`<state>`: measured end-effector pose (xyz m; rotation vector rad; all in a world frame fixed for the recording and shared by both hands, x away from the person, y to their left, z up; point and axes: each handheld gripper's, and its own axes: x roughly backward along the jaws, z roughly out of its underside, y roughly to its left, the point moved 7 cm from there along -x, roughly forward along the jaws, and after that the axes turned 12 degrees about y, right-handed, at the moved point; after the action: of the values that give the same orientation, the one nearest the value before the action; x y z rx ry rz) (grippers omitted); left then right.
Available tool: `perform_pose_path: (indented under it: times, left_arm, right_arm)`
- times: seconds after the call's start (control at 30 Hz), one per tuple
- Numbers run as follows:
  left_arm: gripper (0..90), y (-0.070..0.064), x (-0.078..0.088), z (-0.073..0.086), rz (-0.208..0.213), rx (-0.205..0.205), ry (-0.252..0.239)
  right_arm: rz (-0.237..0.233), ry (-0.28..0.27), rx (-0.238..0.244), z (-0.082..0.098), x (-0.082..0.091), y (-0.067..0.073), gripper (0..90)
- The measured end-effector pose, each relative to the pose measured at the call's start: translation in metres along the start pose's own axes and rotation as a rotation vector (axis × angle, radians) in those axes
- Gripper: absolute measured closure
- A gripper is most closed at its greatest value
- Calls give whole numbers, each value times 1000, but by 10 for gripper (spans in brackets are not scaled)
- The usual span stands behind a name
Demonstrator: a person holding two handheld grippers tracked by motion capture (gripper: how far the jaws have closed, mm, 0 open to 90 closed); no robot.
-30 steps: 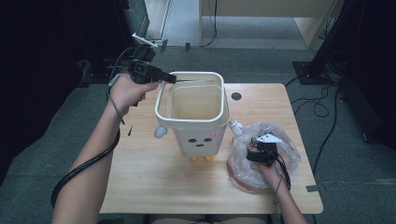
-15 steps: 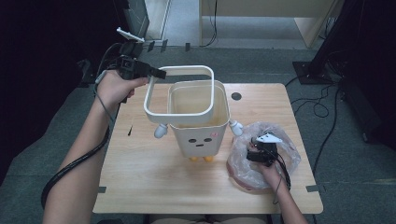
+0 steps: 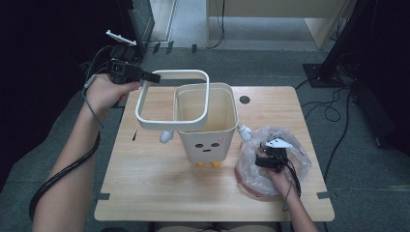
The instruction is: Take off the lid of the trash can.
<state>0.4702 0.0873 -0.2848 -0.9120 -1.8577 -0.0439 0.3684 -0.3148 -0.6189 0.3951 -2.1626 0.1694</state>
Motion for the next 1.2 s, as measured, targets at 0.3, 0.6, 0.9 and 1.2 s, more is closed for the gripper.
perform_pose_path:
  times: [0.3, 0.6, 0.9, 1.2]
  left_arm:
    - [731, 14, 10, 9, -12, 17, -3]
    - [731, 25, 18, 19, -23, 28, -6]
    - [731, 37, 25, 28, -15, 46, -17]
    - [730, 45, 31, 34, -24, 42, -33]
  right_arm:
    - [0, 0, 0, 0, 0, 0, 175]
    - [0, 0, -1, 0, 0, 0, 175]
    - [1, 0, 0, 0, 0, 0, 175]
    - [1, 0, -1, 0, 0, 0, 175]
